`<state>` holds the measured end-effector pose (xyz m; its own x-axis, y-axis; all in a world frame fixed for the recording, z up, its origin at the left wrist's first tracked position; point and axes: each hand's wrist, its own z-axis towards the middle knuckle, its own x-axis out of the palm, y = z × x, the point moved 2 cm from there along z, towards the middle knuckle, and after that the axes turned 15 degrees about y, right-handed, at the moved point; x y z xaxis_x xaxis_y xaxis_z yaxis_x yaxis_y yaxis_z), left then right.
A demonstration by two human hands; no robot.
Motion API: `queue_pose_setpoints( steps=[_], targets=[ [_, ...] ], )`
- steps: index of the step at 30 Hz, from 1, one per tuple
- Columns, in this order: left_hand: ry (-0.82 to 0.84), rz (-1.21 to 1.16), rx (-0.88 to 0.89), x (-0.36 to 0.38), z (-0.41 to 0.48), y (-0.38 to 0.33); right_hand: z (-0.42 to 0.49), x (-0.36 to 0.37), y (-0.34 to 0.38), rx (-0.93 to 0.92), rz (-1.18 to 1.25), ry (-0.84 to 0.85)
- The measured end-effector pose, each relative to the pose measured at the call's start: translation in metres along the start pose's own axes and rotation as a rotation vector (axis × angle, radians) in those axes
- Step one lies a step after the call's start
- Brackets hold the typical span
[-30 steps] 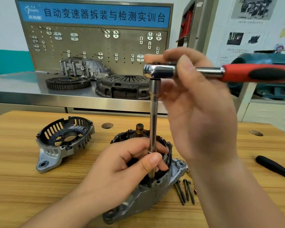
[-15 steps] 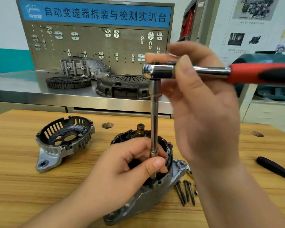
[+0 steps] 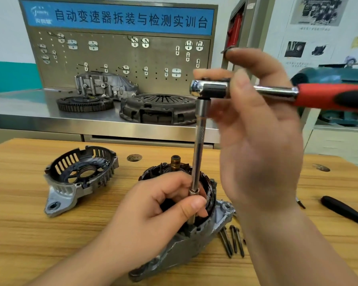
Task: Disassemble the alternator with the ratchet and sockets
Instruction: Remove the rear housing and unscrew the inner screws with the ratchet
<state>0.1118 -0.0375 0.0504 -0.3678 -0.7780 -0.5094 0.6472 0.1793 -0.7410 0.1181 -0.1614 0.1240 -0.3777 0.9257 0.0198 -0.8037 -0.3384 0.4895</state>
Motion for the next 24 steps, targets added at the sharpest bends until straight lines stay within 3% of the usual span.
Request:
queue_pose_setpoints(
  steps=[3, 6, 8, 11, 13, 15, 18, 20, 22, 24],
  targets=[
    [0.027, 0.004, 0.023, 0.001, 0.0, -0.001, 0.001, -0.002, -0.008, 0.268, 0.554, 0.051],
    [0.029, 0.016, 0.036, 0.001, 0.001, -0.002, 0.002, -0.002, -0.01, 0.324, 0.716, 0.086],
    [0.013, 0.0, 0.027, 0.0, 0.0, -0.002, 0.001, -0.003, -0.008, 0.235, 0.501, 0.071],
    [-0.005, -0.015, 0.003, -0.001, 0.0, -0.001, 0.0, 0.0, 0.001, -0.08, -0.18, 0.079],
    [-0.005, -0.01, -0.007, -0.001, -0.001, 0.0, -0.003, 0.001, 0.001, -0.205, -0.419, 0.085],
    [-0.006, -0.007, 0.002, 0.0, -0.001, 0.0, -0.001, 0.0, 0.001, -0.093, -0.213, 0.034],
    [0.014, -0.018, 0.025, 0.001, 0.0, -0.001, 0.002, 0.0, -0.004, 0.204, 0.423, 0.056],
    [0.033, -0.01, 0.032, 0.001, 0.0, -0.001, 0.003, -0.001, -0.007, 0.32, 0.702, 0.103],
    [0.02, -0.003, 0.031, 0.001, 0.001, -0.002, 0.003, 0.0, -0.008, 0.347, 0.8, 0.12],
    [-0.001, -0.019, 0.015, 0.0, 0.0, -0.001, 0.002, 0.0, -0.007, 0.253, 0.605, 0.125]
  ],
)
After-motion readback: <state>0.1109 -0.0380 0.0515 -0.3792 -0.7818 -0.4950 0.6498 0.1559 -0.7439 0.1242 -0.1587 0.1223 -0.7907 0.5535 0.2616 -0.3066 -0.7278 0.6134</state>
